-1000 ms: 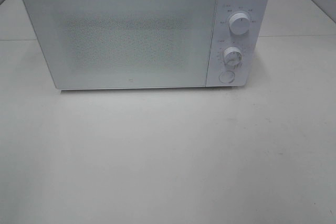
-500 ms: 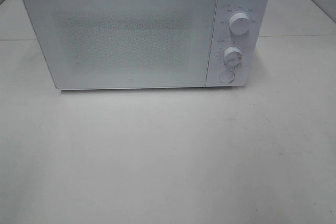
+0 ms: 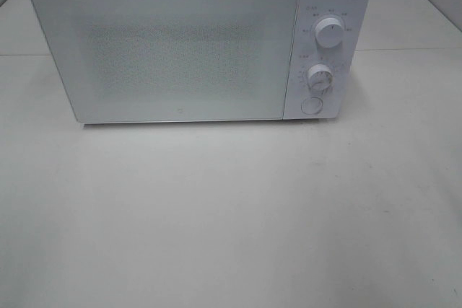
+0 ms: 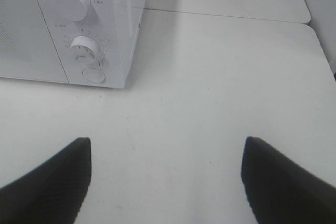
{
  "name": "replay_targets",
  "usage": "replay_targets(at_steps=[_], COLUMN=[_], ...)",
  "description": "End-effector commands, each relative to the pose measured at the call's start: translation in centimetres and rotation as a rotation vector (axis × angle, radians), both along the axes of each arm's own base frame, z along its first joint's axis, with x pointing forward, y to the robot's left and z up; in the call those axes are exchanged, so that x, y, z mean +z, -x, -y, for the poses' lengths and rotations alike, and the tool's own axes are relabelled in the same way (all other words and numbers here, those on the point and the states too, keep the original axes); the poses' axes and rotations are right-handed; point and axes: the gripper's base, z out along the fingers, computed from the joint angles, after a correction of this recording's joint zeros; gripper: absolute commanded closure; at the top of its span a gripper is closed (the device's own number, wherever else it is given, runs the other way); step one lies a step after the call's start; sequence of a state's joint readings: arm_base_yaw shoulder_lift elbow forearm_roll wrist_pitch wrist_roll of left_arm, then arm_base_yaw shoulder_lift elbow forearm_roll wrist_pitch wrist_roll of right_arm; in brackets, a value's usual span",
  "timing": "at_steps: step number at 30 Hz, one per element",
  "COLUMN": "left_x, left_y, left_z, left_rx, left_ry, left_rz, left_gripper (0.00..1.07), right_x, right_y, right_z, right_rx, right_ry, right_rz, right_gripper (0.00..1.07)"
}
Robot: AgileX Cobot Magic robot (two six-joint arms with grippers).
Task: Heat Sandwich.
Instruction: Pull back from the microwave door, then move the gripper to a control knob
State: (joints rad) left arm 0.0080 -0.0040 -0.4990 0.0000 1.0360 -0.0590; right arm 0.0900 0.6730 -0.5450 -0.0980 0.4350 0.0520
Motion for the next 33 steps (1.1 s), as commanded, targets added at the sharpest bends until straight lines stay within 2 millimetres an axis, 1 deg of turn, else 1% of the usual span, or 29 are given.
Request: replay_targets(at_steps=[1,2,5,6,8,10,11,15,16,18,19,21,23,24,26,29,30,32,33], left_x=[-0.1,-0.1,-0.1,-0.1,-0.1,-0.1,-0.1,-0.1,-0.1,-0.1,-0.1,-0.1,-0.1,-0.1,-0.1,-0.1,-0.1,-0.1,-0.1], left_y=[0.3,0.3,0.3,0.3,0.3,0.3,0.3,0.3,0.3,0.3,0.3,0.3,0.3,0.3,0.3,0.3,0.3,0.3,0.3], left_z=[0.1,0.1,0.1,0.1,0.1,0.1,0.1,0.1,0.1,0.1,0.1,0.1,0.1,0.1,0.1,0.1,0.1,0.1,0.1], left_rx=[-0.002,-0.002,-0.002,-0.002,-0.002,-0.002,-0.002,-0.002,-0.002,-0.002,-0.002,-0.002,-0.002,-0.002,-0.002,-0.002,-0.002,-0.002,-0.002], left_ry=[0.005,0.005,0.005,0.005,0.005,0.005,0.005,0.005,0.005,0.005,0.005,0.005,0.005,0.005,0.005,0.005,0.005,0.005,0.005], left_rz=[0.031,0.031,0.031,0.031,0.031,0.031,0.031,0.031,0.031,0.031,0.031,0.031,0.031,0.031,0.031,0.031,0.031,0.031,0.031], left_gripper=[0.05,0.05,0.05,0.05,0.05,0.05,0.05,0.05,0.05,0.05,0.05,0.05,0.05,0.05,0.05,0.05,0.05,0.05,0.05], right_x=[0.0,-0.3,-0.5,-0.7,-0.9,-0.9,-1.2,-1.6,-1.9,-2.0,-2.0,-2.7,-3.4,-3.4,-4.7,-5.6,-6.4,-7.3,-7.3], right_y=[-1.4,-2.2,-3.0,-3.7,-4.6,-4.9,-5.7,-6.9,-7.7,-8.5,-8.5,-9.4,-9.8,-9.8,-10.4,-10.6,-10.7,-10.7,-10.7], right_z=[-0.1,-0.2,-0.3,-0.4,-0.5,-0.6,-0.7,-0.8,-1.0,-1.1,-1.1,-1.3,-1.5,-1.5,-1.9,-2.2,-2.9,-3.5,-3.5], right_rx=[-0.002,0.001,0.005,0.01,0.015,0.018,0.023,0.03,0.036,0.044,0.044,0.061,0.072,0.072,0.07,0.082,0.106,0.107,0.107], right_ry=[-0.01,-0.01,-0.012,-0.014,-0.018,-0.02,-0.023,-0.026,-0.029,-0.036,-0.036,-0.046,-0.049,-0.049,-0.073,-0.059,-0.04,-0.033,-0.033], right_rz=[0.029,0.028,0.036,0.051,0.072,0.085,0.102,0.12,0.146,0.193,0.193,0.278,0.315,0.315,0.333,0.339,0.357,0.374,0.374], right_gripper=[0.31,0.31,0.31,0.31,0.31,0.31,0.31,0.31,0.31,0.31,0.31,0.31,0.31,0.31,0.31,0.31,0.31,0.31,0.31])
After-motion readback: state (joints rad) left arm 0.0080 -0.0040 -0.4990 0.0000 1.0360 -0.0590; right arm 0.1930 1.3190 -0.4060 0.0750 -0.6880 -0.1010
